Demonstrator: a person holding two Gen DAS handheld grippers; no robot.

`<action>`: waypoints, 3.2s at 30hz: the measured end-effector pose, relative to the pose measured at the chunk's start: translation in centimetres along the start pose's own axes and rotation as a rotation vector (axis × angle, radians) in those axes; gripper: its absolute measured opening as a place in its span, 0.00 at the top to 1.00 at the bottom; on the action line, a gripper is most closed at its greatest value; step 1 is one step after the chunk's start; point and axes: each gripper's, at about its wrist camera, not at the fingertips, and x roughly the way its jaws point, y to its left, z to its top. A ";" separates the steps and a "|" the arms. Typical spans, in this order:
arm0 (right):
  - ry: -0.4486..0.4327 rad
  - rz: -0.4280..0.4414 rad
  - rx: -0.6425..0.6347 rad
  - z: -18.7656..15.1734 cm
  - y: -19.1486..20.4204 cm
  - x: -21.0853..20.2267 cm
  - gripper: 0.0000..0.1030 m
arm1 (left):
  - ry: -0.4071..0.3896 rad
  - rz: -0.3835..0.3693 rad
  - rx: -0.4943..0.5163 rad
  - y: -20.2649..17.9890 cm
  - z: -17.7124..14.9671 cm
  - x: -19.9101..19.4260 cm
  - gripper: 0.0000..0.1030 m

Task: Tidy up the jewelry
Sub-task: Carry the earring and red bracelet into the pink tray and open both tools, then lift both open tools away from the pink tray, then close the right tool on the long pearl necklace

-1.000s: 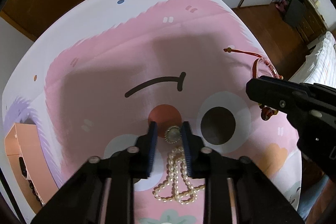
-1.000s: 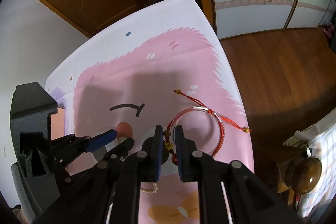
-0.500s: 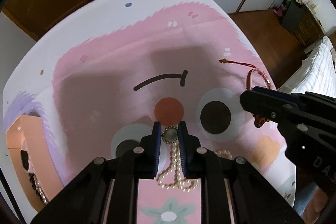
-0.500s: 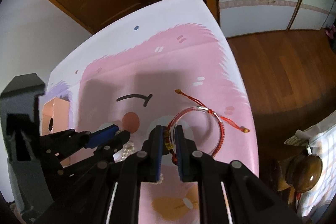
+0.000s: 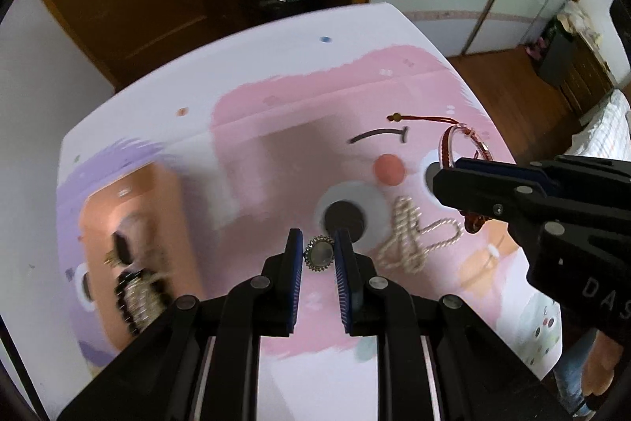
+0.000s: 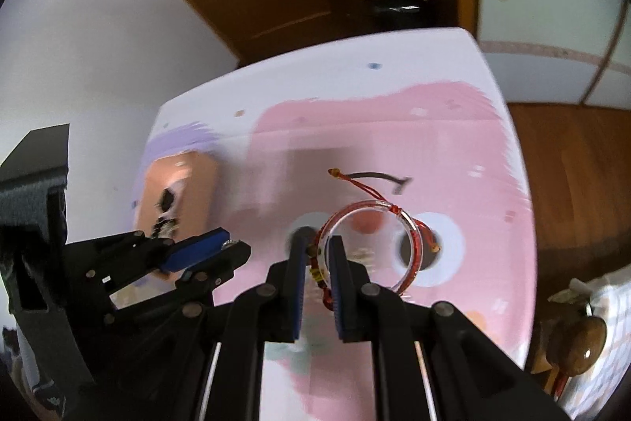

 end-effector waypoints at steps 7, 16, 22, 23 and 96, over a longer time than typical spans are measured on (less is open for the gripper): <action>0.012 0.061 -0.127 0.3 6.8 0.2 0.89 | -0.058 0.053 -0.059 5.9 -3.3 -3.3 0.86; 0.002 0.138 -0.242 0.8 13.9 0.4 0.89 | -0.106 0.055 -0.214 15.2 -7.7 -5.7 0.86; 0.024 0.176 -0.278 1.5 17.5 2.7 0.89 | -0.096 -0.006 -0.303 19.0 -10.3 -3.8 0.86; 0.029 0.179 -0.279 1.7 17.7 3.1 0.89 | -0.099 -0.013 -0.312 19.1 -10.6 -3.5 0.86; -0.080 0.095 -0.193 -3.5 8.9 -4.5 0.67 | -0.265 0.016 -0.255 11.6 -9.1 -11.7 0.25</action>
